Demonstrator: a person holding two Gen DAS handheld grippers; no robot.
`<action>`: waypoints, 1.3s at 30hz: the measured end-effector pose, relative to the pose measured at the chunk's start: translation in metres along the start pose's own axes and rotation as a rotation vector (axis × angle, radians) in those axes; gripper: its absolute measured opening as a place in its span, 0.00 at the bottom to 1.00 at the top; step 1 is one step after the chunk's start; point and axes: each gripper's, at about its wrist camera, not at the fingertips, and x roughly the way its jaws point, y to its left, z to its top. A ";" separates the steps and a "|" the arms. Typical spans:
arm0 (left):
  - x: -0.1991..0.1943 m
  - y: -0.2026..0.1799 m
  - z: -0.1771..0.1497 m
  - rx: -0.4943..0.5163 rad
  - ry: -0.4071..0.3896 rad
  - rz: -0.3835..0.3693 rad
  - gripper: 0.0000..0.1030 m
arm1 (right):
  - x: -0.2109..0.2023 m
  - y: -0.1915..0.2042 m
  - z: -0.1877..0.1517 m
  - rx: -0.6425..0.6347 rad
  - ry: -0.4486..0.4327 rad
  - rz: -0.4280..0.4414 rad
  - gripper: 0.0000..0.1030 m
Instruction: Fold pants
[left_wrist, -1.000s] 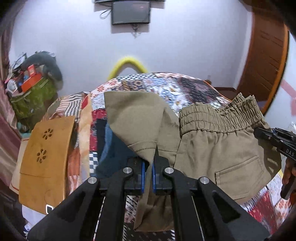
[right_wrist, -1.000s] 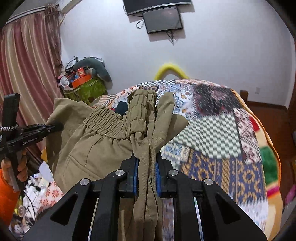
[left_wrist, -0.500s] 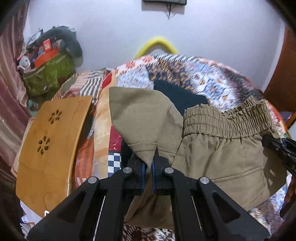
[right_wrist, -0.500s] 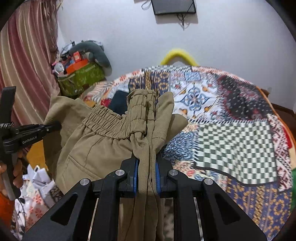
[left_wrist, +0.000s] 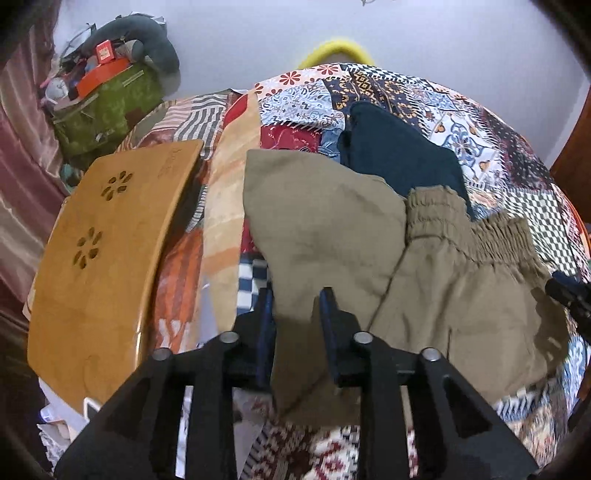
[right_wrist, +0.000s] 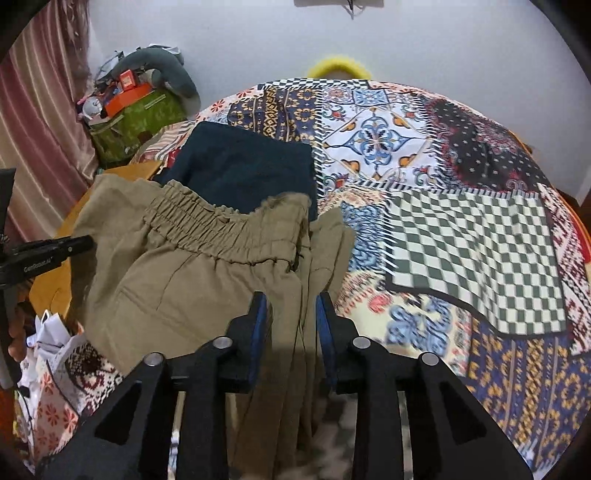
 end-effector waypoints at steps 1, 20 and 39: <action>-0.009 0.001 -0.003 0.001 -0.006 -0.006 0.28 | -0.011 0.000 -0.002 0.002 -0.009 0.006 0.29; -0.335 -0.043 -0.103 0.124 -0.533 -0.140 0.29 | -0.297 0.075 -0.060 -0.117 -0.540 0.128 0.30; -0.461 -0.075 -0.234 0.119 -0.823 -0.154 0.93 | -0.399 0.130 -0.151 -0.143 -0.775 0.084 0.81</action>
